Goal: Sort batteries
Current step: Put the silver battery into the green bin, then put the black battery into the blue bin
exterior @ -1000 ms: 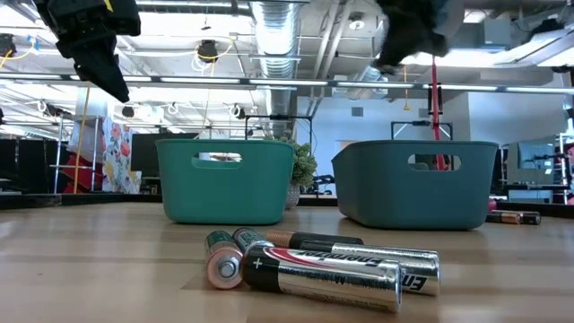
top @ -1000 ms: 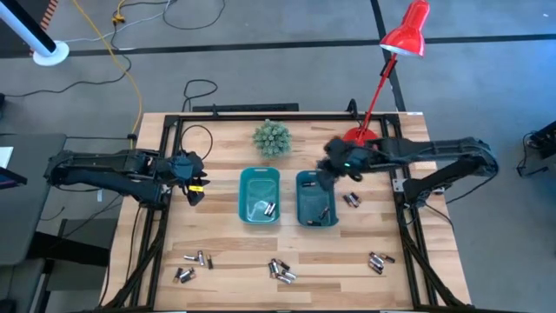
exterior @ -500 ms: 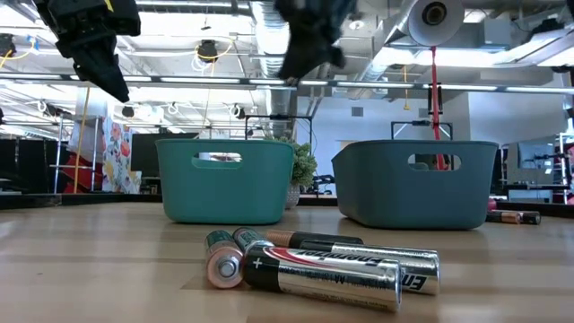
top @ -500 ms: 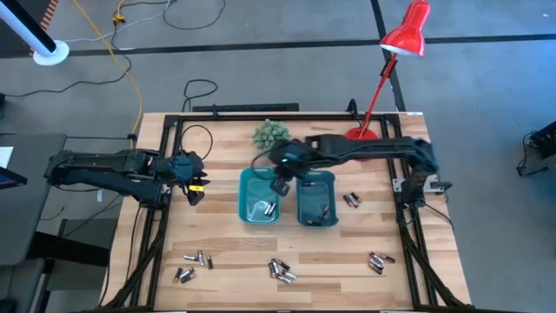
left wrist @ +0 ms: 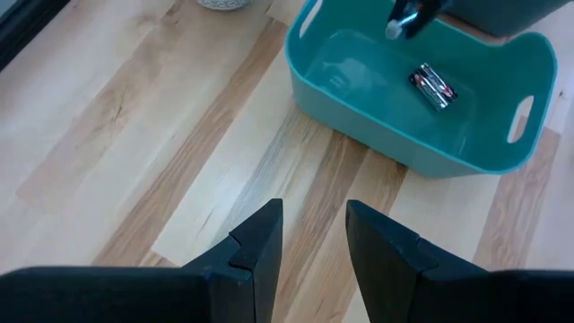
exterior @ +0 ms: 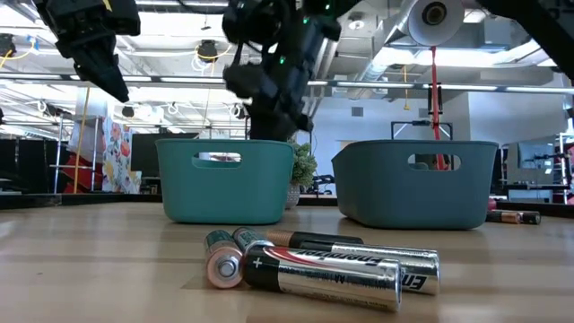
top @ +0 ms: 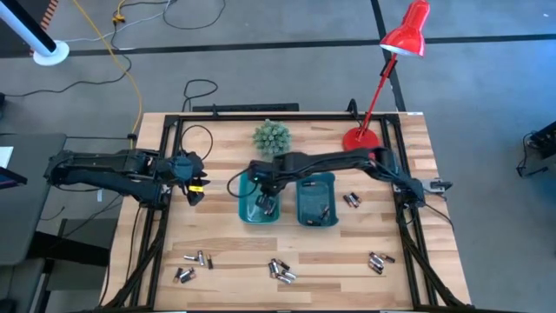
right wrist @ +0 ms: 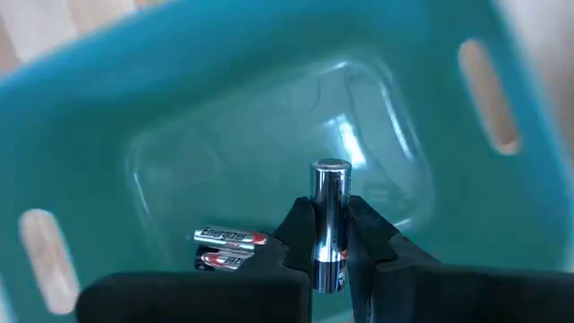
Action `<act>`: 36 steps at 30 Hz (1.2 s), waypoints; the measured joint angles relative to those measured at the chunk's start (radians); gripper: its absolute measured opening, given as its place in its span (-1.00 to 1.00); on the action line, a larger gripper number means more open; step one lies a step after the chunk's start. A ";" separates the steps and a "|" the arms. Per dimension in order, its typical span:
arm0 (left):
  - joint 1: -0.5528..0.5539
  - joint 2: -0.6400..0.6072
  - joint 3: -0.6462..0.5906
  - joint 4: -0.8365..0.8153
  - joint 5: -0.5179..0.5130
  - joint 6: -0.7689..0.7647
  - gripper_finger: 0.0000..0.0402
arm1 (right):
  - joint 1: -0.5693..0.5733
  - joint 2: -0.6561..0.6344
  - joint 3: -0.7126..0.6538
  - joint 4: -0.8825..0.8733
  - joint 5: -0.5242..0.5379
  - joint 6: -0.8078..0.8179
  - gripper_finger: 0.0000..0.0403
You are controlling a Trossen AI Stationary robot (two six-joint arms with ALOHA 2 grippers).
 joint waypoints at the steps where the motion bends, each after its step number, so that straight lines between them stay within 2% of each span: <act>1: 0.000 0.000 0.000 0.000 0.000 0.001 -0.40 | 0.000 0.012 0.001 0.002 -0.009 0.000 -0.80; 7: 0.000 0.000 0.000 -0.001 0.000 -0.007 -0.40 | 0.000 0.069 0.001 -0.001 -0.070 0.016 -0.79; 24: 0.000 0.000 0.000 -0.002 0.022 -0.007 -0.40 | 0.001 0.054 0.008 0.032 -0.071 0.018 -0.48; 30: 0.000 0.000 0.000 -0.002 0.022 0.012 -0.40 | -0.001 0.054 0.008 0.032 -0.071 0.055 -0.44; 36: 0.000 0.000 0.000 -0.006 0.026 -0.007 -0.40 | -0.025 -0.027 0.008 0.000 -0.071 0.110 -0.44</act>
